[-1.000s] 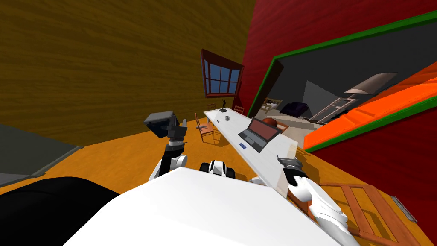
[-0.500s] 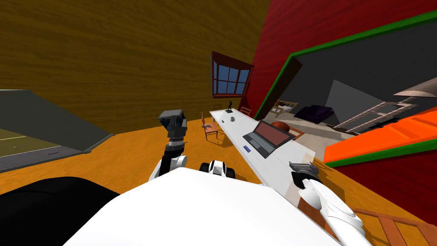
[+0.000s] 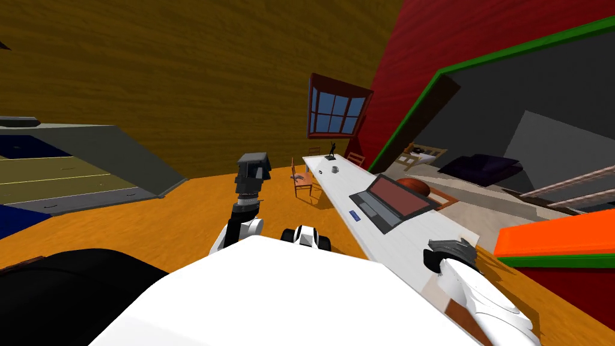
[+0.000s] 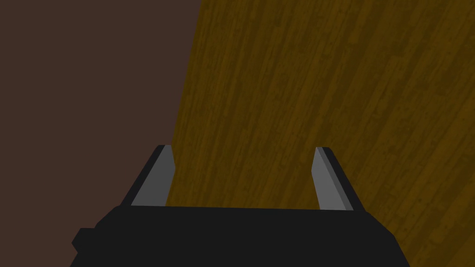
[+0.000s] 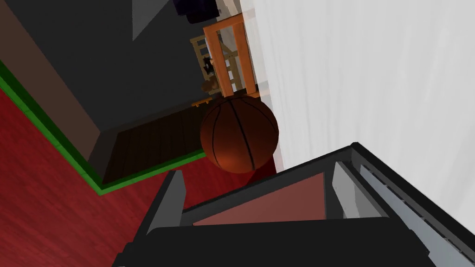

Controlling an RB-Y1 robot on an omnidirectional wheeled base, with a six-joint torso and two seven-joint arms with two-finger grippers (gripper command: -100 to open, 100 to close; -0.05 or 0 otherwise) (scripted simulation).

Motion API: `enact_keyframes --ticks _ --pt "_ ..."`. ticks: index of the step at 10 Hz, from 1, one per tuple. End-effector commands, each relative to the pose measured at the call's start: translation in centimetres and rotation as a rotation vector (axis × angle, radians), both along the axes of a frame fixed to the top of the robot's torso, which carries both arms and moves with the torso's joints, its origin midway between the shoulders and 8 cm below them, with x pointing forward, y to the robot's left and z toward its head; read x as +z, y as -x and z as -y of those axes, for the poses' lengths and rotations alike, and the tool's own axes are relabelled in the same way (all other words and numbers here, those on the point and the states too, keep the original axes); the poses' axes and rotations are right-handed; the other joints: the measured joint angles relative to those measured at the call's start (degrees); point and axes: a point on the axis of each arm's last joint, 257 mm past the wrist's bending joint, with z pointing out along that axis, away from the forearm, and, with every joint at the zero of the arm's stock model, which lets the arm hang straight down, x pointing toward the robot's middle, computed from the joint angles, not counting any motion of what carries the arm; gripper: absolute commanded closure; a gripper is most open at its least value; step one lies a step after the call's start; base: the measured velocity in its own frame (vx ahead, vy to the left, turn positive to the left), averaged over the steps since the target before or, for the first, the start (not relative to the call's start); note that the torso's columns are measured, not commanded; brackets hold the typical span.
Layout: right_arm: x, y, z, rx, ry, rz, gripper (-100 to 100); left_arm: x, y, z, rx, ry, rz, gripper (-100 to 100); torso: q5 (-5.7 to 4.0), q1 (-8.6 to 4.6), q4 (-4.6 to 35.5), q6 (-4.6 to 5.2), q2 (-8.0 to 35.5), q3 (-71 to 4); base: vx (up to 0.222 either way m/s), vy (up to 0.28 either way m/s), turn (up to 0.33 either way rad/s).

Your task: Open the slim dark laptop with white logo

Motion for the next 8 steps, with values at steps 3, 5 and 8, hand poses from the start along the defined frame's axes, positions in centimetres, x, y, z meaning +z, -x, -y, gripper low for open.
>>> enact_keyframes --ticks 3,5,8 --pt "1.6 4.9 4.6 -0.096 0.167 -0.165 -100 0.0 0.0 0.0 0.0 0.0 0.0 0 0.01 0.03 -0.02 -0.02 -0.07 -0.04 0.035 0.004 0.266" --pt "2.5 6.4 5.9 -0.125 0.224 -0.217 -100 0.0 0.0 0.0 0.0 0.0 0.0 0 -0.02 -0.04 0.01 0.06 0.08 0.05 0.017 0.001 0.064" --pt "4.1 9.7 8.2 -0.188 0.32 -0.322 -100 0.0 0.0 0.0 0.0 0.0 0.0 0 0.01 -0.01 -0.02 0.12 -0.02 -0.02 0.041 0.006 0.21"
